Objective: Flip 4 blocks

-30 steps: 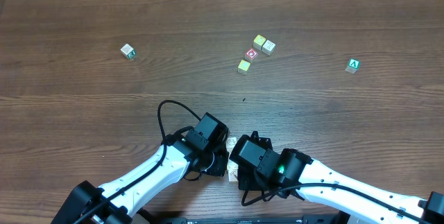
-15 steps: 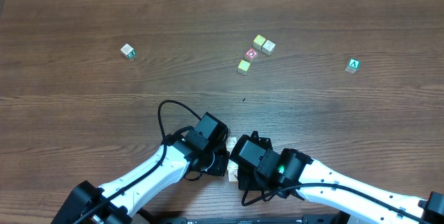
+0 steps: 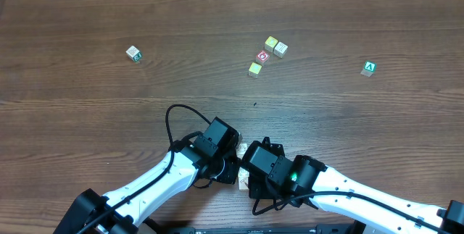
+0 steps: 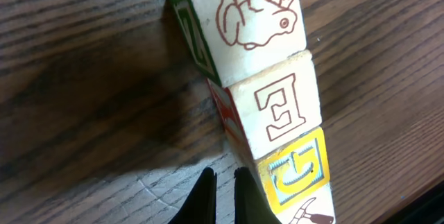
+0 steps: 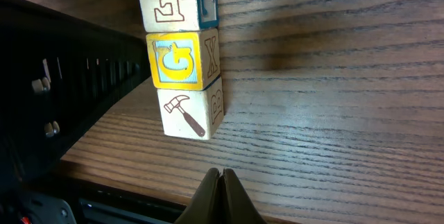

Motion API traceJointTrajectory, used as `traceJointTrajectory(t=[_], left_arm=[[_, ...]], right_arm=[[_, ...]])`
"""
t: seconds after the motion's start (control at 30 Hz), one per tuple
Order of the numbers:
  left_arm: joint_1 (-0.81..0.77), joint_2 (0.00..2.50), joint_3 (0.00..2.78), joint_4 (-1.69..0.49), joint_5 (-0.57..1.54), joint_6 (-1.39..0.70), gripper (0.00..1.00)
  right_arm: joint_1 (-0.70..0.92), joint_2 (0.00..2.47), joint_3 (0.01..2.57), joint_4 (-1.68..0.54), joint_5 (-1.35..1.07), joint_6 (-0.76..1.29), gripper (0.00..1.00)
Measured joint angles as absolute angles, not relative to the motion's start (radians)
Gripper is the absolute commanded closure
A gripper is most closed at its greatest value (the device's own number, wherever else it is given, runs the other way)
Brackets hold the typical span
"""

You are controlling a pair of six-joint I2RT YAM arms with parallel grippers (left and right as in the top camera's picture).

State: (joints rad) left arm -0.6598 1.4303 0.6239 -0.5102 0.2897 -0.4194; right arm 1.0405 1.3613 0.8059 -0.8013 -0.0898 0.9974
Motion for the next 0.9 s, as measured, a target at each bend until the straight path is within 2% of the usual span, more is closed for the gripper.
traceJointTrajectory(t=[0.33,0.5,0.9], left_arm=[[-0.660,1.430,0.624,-0.531,0.287,-0.420,0.96],[-0.660,1.420,0.636,-0.619,0.230,-0.429,0.96],[-0.660,1.143,1.041,-1.085,-0.111,-0.529,0.96]], right_arm=[[1.040,1.361,0.806,-0.802,-0.090,0.997,0.96],[1.040,1.361,0.806,-0.802,-0.090,0.997,0.96],[1.026,1.361,0.806,-0.806,-0.088,1.026,0.96]])
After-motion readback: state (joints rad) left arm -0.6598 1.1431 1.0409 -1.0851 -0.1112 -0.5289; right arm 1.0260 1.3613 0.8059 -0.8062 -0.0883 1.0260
